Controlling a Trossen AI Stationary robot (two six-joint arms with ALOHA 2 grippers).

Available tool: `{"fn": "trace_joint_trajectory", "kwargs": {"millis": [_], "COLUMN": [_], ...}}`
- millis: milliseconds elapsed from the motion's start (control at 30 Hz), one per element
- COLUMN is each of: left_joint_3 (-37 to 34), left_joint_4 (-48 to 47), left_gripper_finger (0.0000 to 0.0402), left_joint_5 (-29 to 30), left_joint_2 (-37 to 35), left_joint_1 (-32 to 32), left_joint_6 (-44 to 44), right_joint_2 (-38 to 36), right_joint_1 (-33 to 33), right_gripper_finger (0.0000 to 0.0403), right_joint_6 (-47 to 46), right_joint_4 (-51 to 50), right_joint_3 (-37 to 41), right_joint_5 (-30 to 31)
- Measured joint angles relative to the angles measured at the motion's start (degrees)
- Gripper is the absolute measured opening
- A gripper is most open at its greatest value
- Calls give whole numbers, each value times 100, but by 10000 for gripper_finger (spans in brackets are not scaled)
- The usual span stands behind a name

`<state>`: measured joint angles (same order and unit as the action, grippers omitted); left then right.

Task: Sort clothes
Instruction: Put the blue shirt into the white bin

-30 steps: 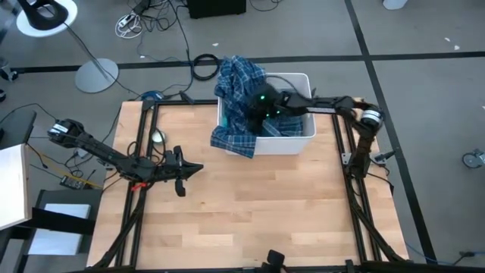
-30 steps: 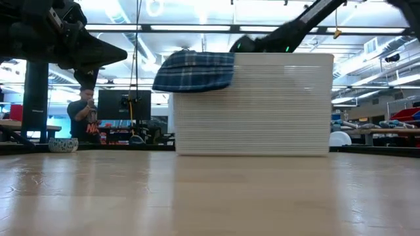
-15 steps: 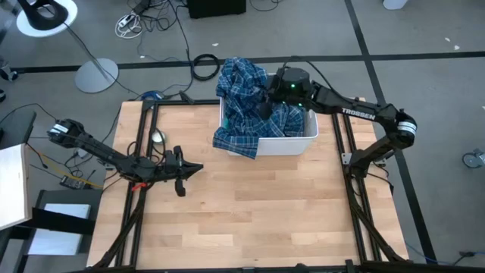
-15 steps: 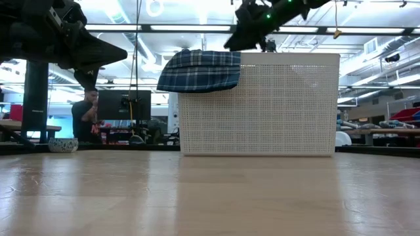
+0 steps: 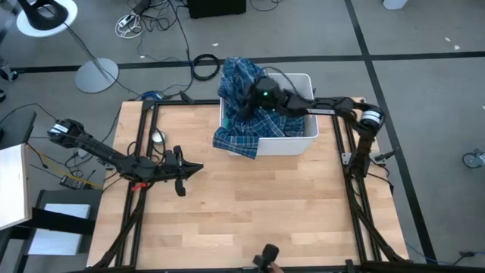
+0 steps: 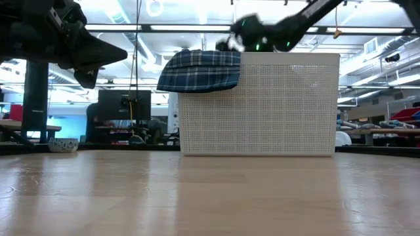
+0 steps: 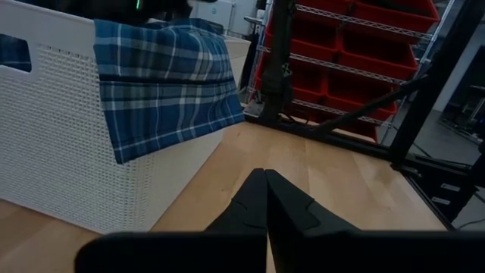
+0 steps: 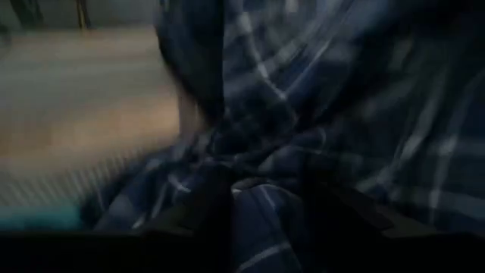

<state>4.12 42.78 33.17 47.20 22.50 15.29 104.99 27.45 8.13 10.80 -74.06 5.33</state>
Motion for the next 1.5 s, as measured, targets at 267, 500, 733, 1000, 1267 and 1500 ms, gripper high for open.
{"fn": "trace_joint_trajectory", "kwargs": {"millis": [267, 500, 733, 1000, 1267, 1500], "left_joint_3": [0, -1, -2, 0, 0, 0], "left_joint_4": [-22, -28, -28, -2, 14, 4], "left_gripper_finger": [2, 2, 2, 2, 2, 2], "left_joint_5": [0, 0, 0, 0, 2, 2], "left_joint_2": [0, 1, 0, 2, 2, 0], "left_joint_1": [0, 0, 0, 0, 0, 0], "left_joint_6": [0, 22, 22, 24, 24, 15], "right_joint_2": [795, 667, -319, -1314, -1255, -478], "right_joint_1": [211, 222, 42, -381, -340, 76], "right_gripper_finger": [153, 149, 148, 146, 134, 125], "right_joint_6": [-238, -254, -434, -227, 1254, 1288], "right_joint_4": [-1336, -1587, -1638, -1325, 906, 1566], "right_joint_3": [-36, -7, 13, 5, -5, -6], "right_joint_5": [-362, -403, -385, -155, 896, 1061]}}
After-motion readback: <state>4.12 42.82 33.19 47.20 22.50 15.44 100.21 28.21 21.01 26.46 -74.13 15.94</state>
